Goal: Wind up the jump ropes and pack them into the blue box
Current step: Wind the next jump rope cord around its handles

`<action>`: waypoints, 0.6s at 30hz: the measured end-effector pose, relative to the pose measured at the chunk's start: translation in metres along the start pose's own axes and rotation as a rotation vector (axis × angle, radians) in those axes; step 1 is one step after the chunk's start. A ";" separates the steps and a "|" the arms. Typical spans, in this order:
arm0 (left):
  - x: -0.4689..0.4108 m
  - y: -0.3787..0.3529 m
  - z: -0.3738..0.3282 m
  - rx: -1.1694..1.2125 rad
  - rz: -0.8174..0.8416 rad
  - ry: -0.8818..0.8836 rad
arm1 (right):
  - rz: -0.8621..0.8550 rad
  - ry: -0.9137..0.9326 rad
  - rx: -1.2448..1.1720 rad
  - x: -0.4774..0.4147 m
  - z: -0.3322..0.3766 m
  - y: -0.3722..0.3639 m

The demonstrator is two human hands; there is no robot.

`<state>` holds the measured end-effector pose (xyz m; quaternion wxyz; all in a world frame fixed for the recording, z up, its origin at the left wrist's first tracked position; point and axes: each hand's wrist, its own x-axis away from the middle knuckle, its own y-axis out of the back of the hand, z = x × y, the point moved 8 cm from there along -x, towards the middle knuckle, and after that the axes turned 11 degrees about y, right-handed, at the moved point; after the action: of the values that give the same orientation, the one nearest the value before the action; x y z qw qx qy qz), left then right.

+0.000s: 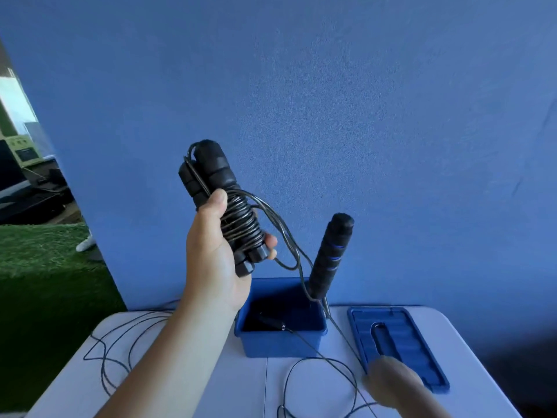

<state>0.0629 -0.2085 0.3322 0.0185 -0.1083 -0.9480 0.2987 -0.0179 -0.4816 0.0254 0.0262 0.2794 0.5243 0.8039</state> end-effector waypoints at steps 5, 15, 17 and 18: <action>0.002 -0.008 -0.012 0.018 0.091 -0.037 | -0.067 0.138 0.049 -0.011 0.010 0.013; 0.005 -0.031 -0.033 -0.008 0.320 -0.113 | -0.235 0.271 -0.181 -0.012 0.047 0.020; 0.006 -0.034 -0.032 -0.021 0.331 -0.100 | -0.212 0.308 -0.212 -0.010 0.053 0.014; 0.004 -0.033 -0.030 -0.010 0.328 -0.071 | -0.195 0.333 -0.232 -0.008 0.057 0.011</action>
<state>0.0553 -0.2172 0.3753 -0.0649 -0.2512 -0.9191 0.2966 0.0188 -0.4417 0.0482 0.0489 0.0860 0.4498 0.8876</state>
